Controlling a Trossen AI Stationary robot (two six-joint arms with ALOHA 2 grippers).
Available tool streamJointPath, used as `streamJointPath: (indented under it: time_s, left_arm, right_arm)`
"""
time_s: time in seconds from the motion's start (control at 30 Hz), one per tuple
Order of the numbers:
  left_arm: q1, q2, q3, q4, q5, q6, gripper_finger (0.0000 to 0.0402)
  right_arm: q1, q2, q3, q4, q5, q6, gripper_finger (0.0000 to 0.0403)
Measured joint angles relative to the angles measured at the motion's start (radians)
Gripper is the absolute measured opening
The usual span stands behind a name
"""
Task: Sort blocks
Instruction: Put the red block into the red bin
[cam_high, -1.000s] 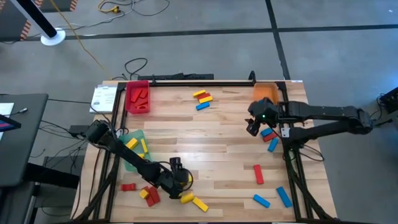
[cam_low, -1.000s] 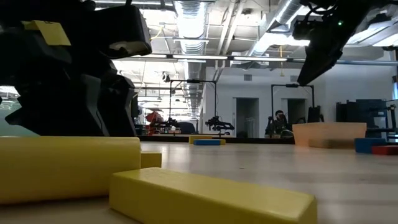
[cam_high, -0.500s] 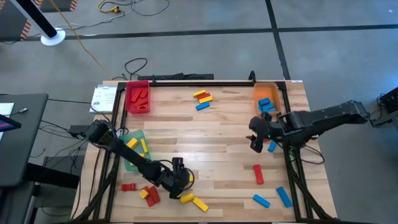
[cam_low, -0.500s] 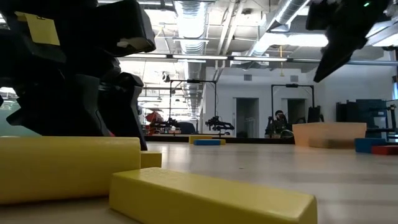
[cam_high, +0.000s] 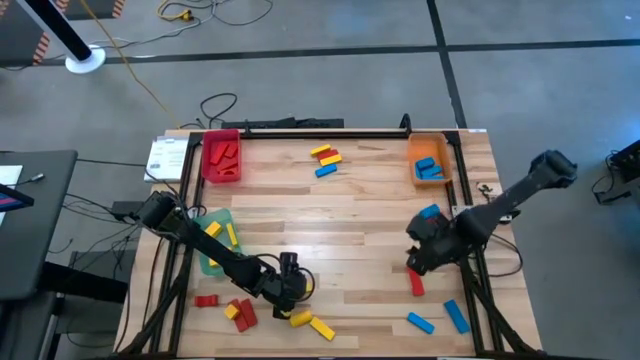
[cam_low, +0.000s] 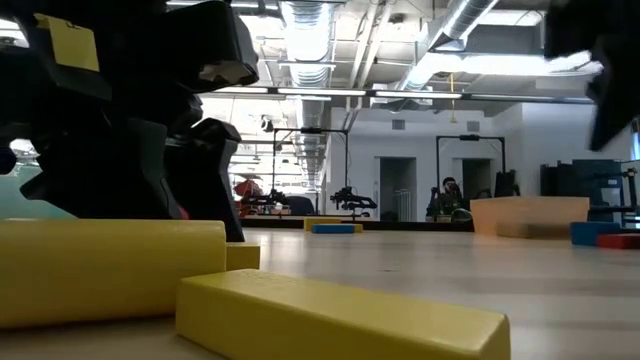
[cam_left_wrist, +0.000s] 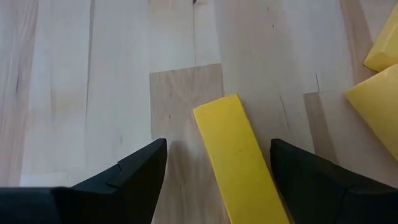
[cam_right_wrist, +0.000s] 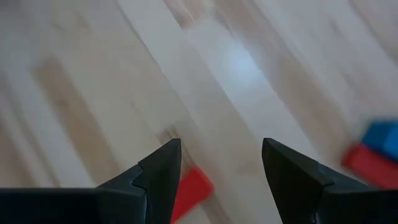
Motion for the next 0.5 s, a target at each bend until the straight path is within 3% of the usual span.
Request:
streamJointPath:
  time_s: [0.27,0.5]
  left_arm:
    - [0.000,-0.041,-0.001,0.014,0.009,0.051,0.0279]
    - [0.000,-0.084,-0.001,0.015,0.006,0.099,0.0279]
  right_arm:
    - [0.105,0.204,0.000,-0.036,-0.077,0.268,0.0239]
    - [0.208,0.329,0.000,0.048,-0.149,0.444,0.0239]
